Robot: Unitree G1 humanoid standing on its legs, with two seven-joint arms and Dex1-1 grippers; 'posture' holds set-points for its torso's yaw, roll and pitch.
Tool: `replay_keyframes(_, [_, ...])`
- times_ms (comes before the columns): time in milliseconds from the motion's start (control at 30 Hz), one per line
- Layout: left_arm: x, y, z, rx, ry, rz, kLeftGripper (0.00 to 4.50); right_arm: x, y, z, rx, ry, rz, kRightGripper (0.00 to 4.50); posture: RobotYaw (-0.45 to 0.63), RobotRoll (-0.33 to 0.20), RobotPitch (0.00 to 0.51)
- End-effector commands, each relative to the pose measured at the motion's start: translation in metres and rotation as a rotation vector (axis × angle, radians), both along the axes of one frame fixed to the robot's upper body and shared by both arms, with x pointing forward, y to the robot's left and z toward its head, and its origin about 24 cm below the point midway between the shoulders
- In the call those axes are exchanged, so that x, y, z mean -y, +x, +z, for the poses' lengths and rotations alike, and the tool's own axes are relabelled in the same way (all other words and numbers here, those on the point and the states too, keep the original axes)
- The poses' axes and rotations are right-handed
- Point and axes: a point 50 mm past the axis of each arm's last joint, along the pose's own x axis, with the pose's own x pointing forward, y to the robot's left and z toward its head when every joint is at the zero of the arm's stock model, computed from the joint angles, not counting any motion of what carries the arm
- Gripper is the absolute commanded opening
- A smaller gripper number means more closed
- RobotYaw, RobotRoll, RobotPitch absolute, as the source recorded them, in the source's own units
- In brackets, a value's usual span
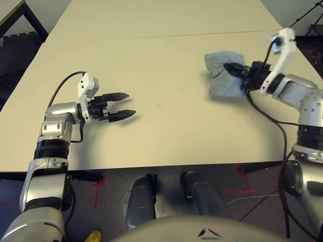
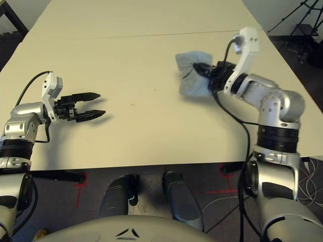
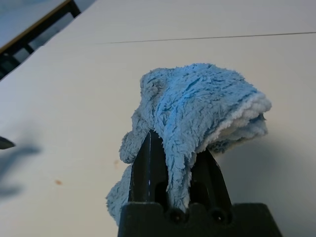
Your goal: Wipe the water off the table with a rag.
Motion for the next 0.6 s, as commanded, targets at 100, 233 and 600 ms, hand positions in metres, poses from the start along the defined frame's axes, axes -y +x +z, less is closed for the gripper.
replay_keyframes(100, [0.000, 0.000, -0.006, -0.023, 0.004, -0.005, 4.50, 0.023, 0.006, -0.005, -0.015, -0.075, -0.017, 0.11, -0.25, 0.000, 0.155])
replay_keyframes(233, [-0.002, -0.002, -0.005, -0.019, 0.006, 0.001, 4.50, 0.035, 0.011, -0.017, -0.065, -0.155, 0.000, 0.11, -0.23, 0.000, 0.156])
replay_keyframes(600, [-0.011, -0.009, -0.001, -0.011, 0.016, 0.032, 4.50, 0.048, 0.023, -0.061, -0.159, -0.279, 0.018, 0.11, -0.19, 0.000, 0.159])
